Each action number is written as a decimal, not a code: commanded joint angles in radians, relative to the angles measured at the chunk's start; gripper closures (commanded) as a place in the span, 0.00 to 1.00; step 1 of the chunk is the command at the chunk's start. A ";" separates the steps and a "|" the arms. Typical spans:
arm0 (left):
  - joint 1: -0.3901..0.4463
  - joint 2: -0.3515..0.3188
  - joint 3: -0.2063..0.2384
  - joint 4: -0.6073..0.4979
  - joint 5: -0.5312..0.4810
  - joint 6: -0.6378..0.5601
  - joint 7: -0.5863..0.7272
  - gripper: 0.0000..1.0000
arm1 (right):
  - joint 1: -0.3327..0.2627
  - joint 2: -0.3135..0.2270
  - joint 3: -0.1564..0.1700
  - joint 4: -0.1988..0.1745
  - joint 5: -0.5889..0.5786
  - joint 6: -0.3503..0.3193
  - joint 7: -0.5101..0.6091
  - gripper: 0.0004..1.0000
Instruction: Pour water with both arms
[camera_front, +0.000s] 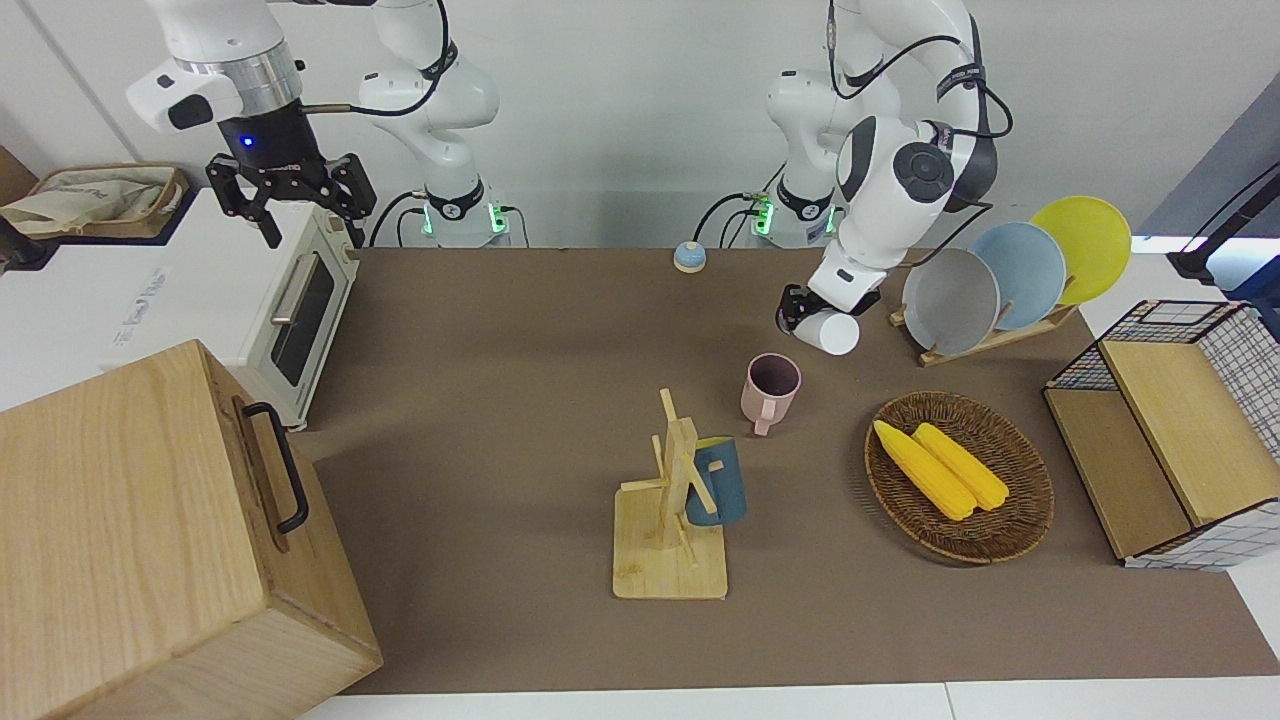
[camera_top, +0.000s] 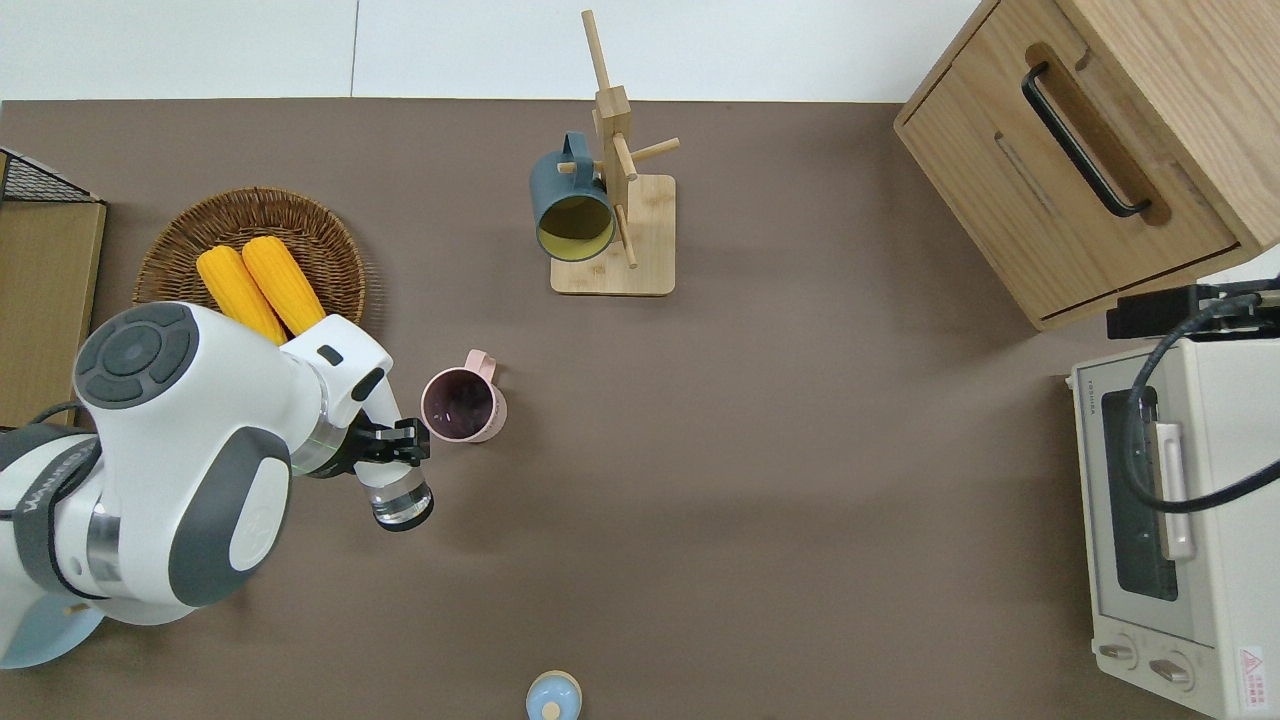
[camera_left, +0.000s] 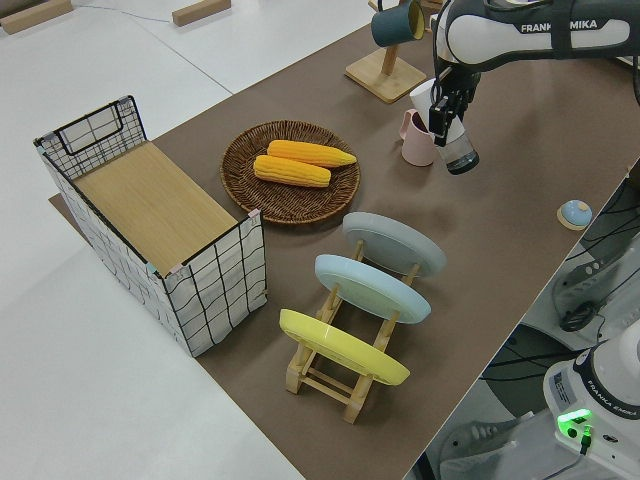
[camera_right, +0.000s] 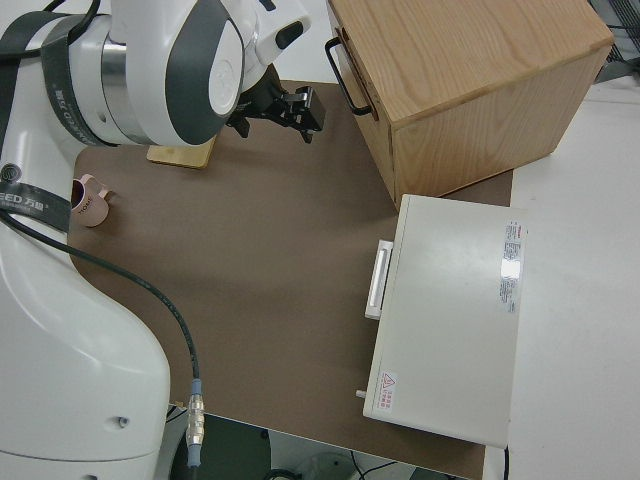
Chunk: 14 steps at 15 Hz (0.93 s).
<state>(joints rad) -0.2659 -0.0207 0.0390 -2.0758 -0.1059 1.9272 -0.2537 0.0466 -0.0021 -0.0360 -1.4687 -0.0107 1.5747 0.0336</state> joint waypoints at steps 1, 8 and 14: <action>0.008 -0.044 -0.004 -0.030 0.072 0.126 -0.119 1.00 | -0.010 0.007 0.004 0.013 0.020 -0.013 -0.015 0.02; 0.095 -0.102 0.002 -0.026 0.141 0.159 -0.141 1.00 | -0.010 0.007 0.004 0.013 0.020 -0.013 -0.015 0.02; 0.200 -0.127 0.004 0.029 0.169 0.226 -0.141 1.00 | -0.010 0.007 0.004 0.015 0.020 -0.013 -0.015 0.02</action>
<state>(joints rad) -0.1146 -0.1156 0.0502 -2.0730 0.0292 2.1106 -0.3750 0.0466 -0.0021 -0.0360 -1.4687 -0.0106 1.5746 0.0336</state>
